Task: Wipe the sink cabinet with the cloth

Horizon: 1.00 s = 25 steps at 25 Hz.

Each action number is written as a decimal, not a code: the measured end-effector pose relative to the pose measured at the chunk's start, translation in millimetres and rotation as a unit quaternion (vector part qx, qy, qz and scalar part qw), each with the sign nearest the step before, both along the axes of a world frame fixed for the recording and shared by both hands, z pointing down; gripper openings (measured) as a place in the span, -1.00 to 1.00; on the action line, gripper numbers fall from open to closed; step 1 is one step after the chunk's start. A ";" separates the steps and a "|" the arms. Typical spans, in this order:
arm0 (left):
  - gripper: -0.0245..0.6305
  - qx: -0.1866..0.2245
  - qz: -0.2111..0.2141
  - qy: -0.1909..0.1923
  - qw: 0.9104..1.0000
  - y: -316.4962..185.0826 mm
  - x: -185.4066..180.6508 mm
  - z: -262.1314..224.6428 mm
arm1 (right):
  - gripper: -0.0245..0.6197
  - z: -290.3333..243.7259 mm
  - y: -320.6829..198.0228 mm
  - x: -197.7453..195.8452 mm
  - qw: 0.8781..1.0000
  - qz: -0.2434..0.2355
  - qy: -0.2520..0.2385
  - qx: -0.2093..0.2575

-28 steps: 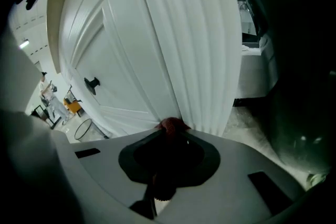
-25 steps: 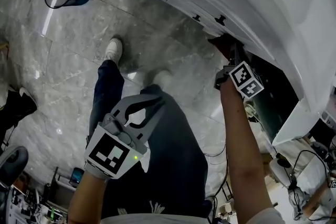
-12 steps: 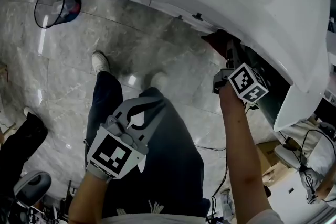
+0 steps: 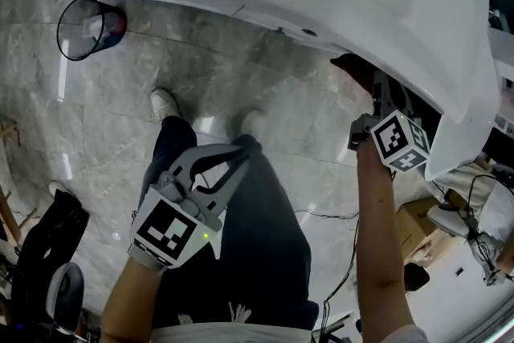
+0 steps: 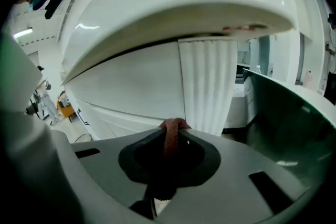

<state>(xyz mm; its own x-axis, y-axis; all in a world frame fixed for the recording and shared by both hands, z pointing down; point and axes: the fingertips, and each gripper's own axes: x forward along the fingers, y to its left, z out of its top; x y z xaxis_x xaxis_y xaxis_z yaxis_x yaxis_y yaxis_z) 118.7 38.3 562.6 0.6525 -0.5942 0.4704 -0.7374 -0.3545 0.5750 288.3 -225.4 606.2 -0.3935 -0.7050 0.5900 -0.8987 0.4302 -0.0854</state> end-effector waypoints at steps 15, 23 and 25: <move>-0.89 0.013 -0.011 0.025 1.000 10.7 -89.2 2.2 | -0.78 -7.8 17.9 -94.1 0.999 0.022 0.023 0.012; -0.89 0.015 -0.032 0.029 0.999 23.0 -118.8 3.3 | -0.78 -8.1 40.5 -186.2 0.999 -0.039 -0.001 0.016; -0.89 0.018 -0.033 0.023 0.999 26.5 -123.4 3.6 | -0.78 -8.1 45.4 -205.5 0.998 -0.053 -0.014 0.016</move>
<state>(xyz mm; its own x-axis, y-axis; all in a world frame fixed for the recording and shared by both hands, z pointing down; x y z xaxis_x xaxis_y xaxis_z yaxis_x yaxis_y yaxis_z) -4.7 64.8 566.2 0.6323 -0.6522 0.4181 -0.7323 -0.3270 0.5974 82.8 -180.0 598.1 -0.4831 -0.6767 0.5557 -0.8453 0.5258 -0.0946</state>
